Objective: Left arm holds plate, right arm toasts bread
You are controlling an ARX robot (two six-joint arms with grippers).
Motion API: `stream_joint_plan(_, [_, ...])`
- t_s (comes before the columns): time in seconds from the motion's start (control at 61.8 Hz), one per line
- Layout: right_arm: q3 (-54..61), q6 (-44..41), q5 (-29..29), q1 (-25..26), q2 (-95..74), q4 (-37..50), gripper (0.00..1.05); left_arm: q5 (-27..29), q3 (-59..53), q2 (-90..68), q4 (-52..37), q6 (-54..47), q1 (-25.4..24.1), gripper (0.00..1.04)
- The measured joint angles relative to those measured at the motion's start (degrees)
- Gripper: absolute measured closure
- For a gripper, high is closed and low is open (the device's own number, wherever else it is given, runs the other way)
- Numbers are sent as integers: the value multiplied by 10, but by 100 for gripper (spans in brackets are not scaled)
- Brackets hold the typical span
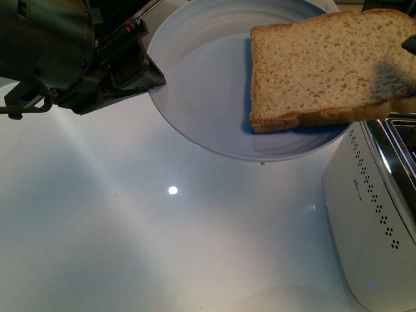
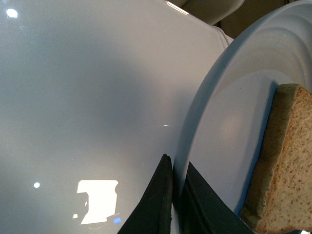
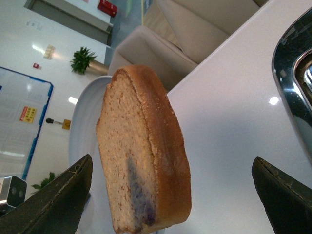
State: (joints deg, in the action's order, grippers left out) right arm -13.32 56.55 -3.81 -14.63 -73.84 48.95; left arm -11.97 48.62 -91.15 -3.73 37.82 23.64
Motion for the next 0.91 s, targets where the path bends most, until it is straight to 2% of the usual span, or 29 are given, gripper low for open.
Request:
stream_joint_plan(0.291, [-9,19,-11,-14,-31,40,9,0,0,0,0,0,0,102])
stream_joint_plan(0.777, [-9,24,-14,-13,-30,38,86,0,0,0,0,0,0,102])
stream_joint_plan(0.906, [-9,23,-19,-4,5,15,100,0,0,0,0,0,0,102])
